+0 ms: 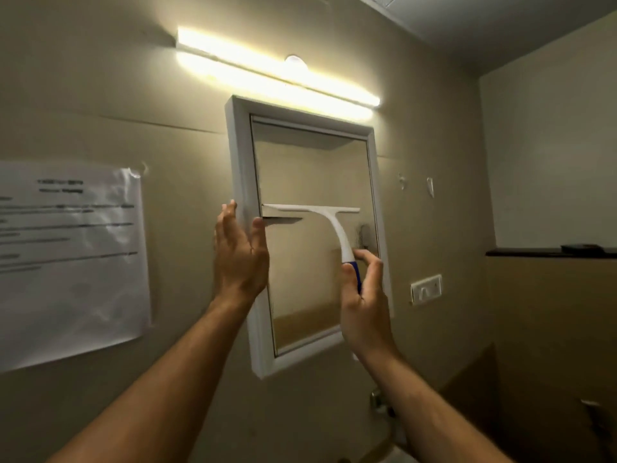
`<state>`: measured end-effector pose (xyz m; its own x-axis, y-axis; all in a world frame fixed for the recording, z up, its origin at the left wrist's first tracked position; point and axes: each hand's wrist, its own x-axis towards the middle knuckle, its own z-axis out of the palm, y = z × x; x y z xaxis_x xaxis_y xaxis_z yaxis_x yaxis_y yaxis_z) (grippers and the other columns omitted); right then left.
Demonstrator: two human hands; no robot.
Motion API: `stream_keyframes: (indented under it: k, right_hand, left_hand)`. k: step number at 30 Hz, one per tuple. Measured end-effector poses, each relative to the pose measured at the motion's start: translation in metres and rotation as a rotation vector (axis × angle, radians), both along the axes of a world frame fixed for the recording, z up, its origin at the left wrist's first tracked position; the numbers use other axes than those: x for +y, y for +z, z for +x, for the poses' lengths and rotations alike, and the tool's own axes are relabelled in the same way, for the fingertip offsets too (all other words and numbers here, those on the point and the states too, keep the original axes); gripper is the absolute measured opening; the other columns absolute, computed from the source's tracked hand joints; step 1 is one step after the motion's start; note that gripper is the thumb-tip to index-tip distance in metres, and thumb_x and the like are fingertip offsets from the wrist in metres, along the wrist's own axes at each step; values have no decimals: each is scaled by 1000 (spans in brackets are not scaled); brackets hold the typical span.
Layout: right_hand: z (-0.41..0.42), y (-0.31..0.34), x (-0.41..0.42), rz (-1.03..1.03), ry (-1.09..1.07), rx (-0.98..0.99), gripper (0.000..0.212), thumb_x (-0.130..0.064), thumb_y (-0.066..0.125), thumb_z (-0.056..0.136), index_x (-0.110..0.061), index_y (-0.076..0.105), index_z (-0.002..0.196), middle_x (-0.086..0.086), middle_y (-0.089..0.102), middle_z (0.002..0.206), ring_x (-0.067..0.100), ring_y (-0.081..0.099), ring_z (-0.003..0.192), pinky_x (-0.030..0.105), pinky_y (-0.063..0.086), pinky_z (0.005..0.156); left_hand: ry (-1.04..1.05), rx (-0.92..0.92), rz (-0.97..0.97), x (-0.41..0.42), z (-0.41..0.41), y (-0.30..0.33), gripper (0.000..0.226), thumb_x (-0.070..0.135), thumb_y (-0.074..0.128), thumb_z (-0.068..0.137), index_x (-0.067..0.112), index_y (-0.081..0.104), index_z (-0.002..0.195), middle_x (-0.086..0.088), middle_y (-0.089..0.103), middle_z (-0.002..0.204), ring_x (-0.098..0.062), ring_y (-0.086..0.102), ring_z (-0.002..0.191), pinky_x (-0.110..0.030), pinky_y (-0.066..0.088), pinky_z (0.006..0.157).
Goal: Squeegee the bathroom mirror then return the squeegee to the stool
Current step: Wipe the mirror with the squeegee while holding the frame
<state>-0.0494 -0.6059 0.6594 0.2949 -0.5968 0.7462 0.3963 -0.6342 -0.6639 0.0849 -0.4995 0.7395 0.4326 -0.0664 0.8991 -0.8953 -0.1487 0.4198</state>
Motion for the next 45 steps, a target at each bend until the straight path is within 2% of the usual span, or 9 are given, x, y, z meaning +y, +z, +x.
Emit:
stream_keyframes:
  k: [4,8,12,22,27,30,34,38,45]
  right_hand:
    - [26,67,-21,-125,-4,-28,41,-37,36,103,-41,30,143,-2,55,77,9,53,55,18,46,43]
    - [52,122,-32,-177,-30,-96,43,-36,33,103,-43,28,146,-12,53,81,11,52,57,22,48,45]
    - [79,149,-45,-180,-33,-143,44,-37,33,104,-43,29,147,-13,55,80,9,49,55,21,46,43]
    - [118,140,-57,-181,-77,-183,41,-37,32,103,-48,31,143,-1,45,68,9,39,51,25,41,42]
    - [114,107,-58,-150,-36,-154,42,-39,34,103,-55,31,141,1,45,69,12,41,55,26,40,45]
    - [104,100,-54,-120,15,-140,40,-37,36,102,-55,34,138,9,49,75,15,44,54,25,43,41]
    - [97,139,-52,-108,24,-184,42,-34,38,103,-45,36,143,10,53,75,12,45,51,21,42,37]
    - [104,157,-54,-120,-5,-201,41,-34,39,103,-44,39,143,-1,51,72,8,43,52,17,38,38]
    - [104,119,-53,-149,-15,-185,41,-30,39,103,-46,41,141,0,47,68,7,40,51,18,39,40]
  left_hand:
    - [48,24,-65,-14,37,75,57,46,27,99,22,12,148,-6,20,155,-26,22,140,-48,25,113]
    - [-68,15,-58,-41,53,113,58,48,22,99,23,7,149,-6,17,155,-27,21,140,-45,24,110]
    - [-2,-42,-168,-58,64,104,52,45,21,100,30,9,148,-11,29,146,-28,39,125,-34,33,86]
    - [-160,-11,-331,-59,81,106,38,34,33,100,38,33,138,-7,49,121,-8,51,85,-21,43,64]
    - [-168,-5,-343,-59,84,104,38,46,26,94,43,33,132,-10,59,108,-24,61,84,-37,54,70]
    - [-155,54,-356,-61,83,104,39,44,26,99,28,37,133,-7,58,115,-18,59,94,-30,51,73]
    - [-84,131,-317,-61,79,104,49,49,22,99,15,49,121,-4,59,105,-12,54,86,-17,34,57]
    - [-77,134,-326,-62,79,104,49,50,22,98,13,50,115,-5,60,101,-13,55,82,-21,37,59]
    - [-93,148,-317,-61,79,104,52,53,21,97,14,48,118,-5,61,103,-15,57,82,-23,40,63]
